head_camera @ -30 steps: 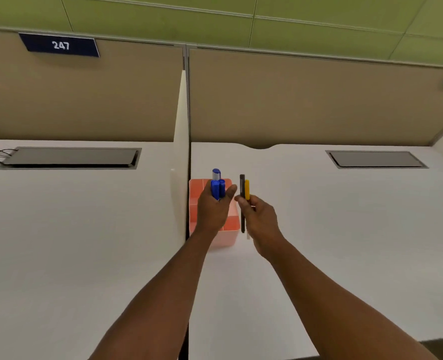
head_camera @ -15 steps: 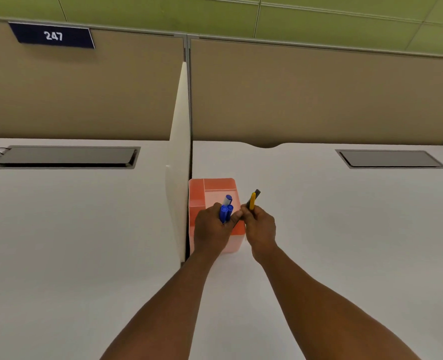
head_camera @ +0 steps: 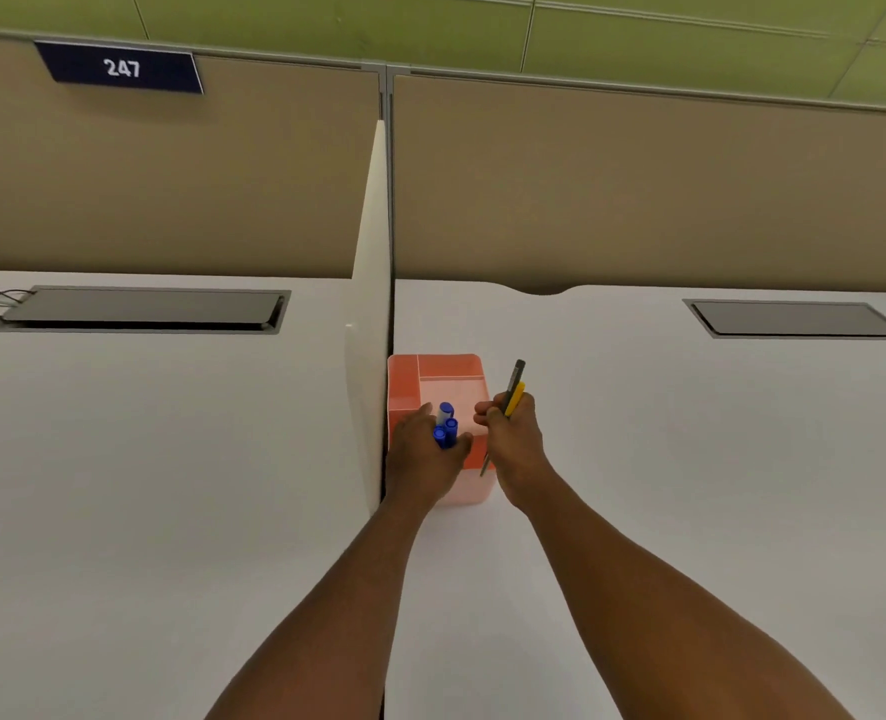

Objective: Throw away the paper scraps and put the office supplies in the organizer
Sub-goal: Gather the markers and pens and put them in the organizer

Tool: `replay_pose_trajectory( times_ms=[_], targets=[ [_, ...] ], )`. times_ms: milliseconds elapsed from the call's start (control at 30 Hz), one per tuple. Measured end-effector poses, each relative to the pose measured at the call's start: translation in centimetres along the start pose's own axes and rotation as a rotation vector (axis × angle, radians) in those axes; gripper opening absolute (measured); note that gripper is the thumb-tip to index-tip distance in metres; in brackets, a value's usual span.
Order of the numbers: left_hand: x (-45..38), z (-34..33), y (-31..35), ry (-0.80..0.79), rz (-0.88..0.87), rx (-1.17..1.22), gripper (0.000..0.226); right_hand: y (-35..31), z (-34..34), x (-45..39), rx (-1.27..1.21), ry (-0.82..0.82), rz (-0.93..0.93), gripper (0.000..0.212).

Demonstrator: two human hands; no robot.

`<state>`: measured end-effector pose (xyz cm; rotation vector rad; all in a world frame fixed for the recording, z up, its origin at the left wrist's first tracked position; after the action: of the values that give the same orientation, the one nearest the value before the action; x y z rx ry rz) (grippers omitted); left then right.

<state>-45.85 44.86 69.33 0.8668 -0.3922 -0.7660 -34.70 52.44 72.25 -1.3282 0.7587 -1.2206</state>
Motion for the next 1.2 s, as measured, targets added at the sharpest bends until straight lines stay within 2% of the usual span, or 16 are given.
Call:
replay_pose_trajectory(
  times_ms=[67, 167, 333, 433, 533, 633, 867, 1033, 1200],
  targets=[
    [0.0, 0.2, 0.1, 0.007, 0.002, 0.008, 0.033, 0.3, -0.1, -0.2, 0.037, 0.009, 0.019, 0.010],
    [0.1, 0.1, 0.3, 0.010, 0.006, -0.013, 0.044, 0.4, -0.1, -0.6, 0.044, 0.040, 0.051, 0.009],
    [0.3, 0.3, 0.5, 0.015, -0.002, 0.007, 0.031, 0.8, 0.5, -1.5, -0.245, 0.221, -0.072, 0.008],
    [0.3, 0.4, 0.5, 0.026, -0.001, 0.002, 0.032, 0.1, 0.6, -2.1, -0.236, 0.262, -0.012, 0.011],
    [0.2, 0.3, 0.5, 0.035, 0.003, 0.004, 0.034, -0.6, 0.2, -2.2, -0.068, 0.225, 0.126, 0.011],
    [-0.1, -0.4, 0.0, -0.003, 0.000, -0.022, 0.053, 0.4, -0.3, -1.9, 0.127, 0.135, 0.204, 0.004],
    [-0.1, -0.9, -0.4, -0.050, -0.050, -0.103, 0.078, 1.9, -0.2, -0.3, 0.191, 0.078, 0.207, 0.012],
    [0.0, -0.8, -0.2, -0.052, -0.105, -0.148, 0.064, 2.3, 0.4, 0.8, 0.194, 0.124, 0.227, 0.021],
    [0.6, -0.4, 0.0, -0.058, -0.136, -0.102, 0.062, 3.4, 1.3, 2.0, 0.183, 0.104, 0.173, 0.036]
  ],
)
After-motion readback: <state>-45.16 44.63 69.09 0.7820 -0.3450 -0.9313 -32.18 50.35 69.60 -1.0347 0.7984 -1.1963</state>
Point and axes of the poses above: each hand's wrist, its own x-axis away from the middle knuckle, its own z-axis out of the back of the hand, y = z × x, the point moved 6 cm from there along -x, towards the middle knuckle, and after that the axes turned 1 degree about -x, right-handed, at the moved point
